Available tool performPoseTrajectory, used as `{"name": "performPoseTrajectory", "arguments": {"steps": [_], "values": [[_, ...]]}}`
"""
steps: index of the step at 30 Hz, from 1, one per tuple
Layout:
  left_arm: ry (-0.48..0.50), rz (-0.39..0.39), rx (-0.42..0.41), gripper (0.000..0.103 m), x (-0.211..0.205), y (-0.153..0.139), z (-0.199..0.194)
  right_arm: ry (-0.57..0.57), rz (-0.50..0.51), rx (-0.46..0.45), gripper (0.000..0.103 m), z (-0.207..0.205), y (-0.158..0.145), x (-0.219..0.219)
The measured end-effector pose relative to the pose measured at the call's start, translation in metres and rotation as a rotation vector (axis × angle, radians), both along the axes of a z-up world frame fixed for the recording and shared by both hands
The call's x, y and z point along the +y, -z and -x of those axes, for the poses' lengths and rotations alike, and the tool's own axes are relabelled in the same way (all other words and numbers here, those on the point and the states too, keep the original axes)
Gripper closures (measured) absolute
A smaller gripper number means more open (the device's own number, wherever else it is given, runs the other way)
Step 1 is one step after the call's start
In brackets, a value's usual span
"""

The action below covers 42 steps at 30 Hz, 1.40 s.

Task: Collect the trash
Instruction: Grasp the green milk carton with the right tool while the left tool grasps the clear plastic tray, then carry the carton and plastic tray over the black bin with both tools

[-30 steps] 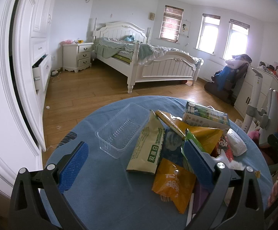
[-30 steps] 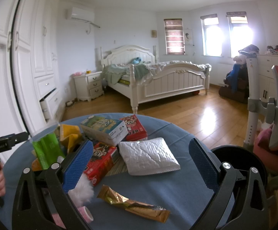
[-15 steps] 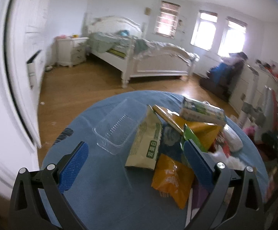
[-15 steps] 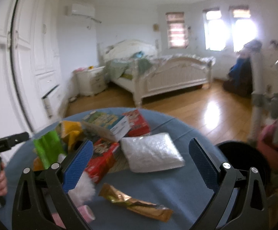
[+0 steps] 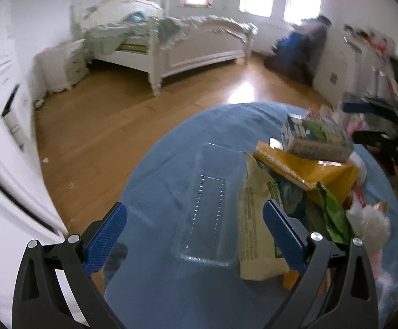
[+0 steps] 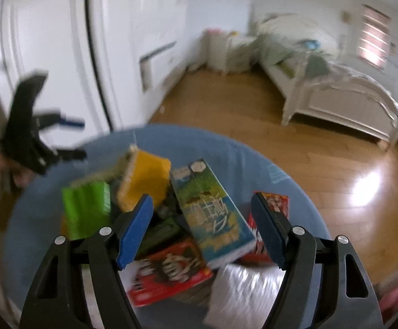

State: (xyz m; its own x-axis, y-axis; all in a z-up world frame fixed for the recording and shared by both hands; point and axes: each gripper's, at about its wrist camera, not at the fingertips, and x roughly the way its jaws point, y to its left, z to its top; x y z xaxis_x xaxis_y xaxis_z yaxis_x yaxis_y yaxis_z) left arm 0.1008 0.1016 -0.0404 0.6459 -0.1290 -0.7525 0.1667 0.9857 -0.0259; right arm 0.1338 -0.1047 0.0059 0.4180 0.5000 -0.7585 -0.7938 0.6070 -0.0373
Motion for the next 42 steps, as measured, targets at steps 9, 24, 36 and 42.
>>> {"name": "performPoseTrajectory", "arguments": {"steps": [9, 24, 36, 42], "values": [[0.066, 0.033, 0.135, 0.053, 0.005, 0.017, -0.030, -0.040, 0.133, 0.041, 0.047, -0.013, 0.043, 0.048], [0.023, 0.250, -0.047, 0.060, -0.021, -0.062, 0.021, 0.140, -0.530, 0.158, 0.048, 0.035, -0.046, -0.096], [0.331, 0.412, 0.020, 0.060, -0.269, -0.076, -0.007, 0.572, -0.827, 0.135, 0.048, 0.099, -0.005, -0.312], [0.428, 0.480, 0.145, 0.060, -0.389, -0.041, -0.053, 0.870, -0.942, 0.207, 0.048, 0.112, 0.075, -0.421]]}}
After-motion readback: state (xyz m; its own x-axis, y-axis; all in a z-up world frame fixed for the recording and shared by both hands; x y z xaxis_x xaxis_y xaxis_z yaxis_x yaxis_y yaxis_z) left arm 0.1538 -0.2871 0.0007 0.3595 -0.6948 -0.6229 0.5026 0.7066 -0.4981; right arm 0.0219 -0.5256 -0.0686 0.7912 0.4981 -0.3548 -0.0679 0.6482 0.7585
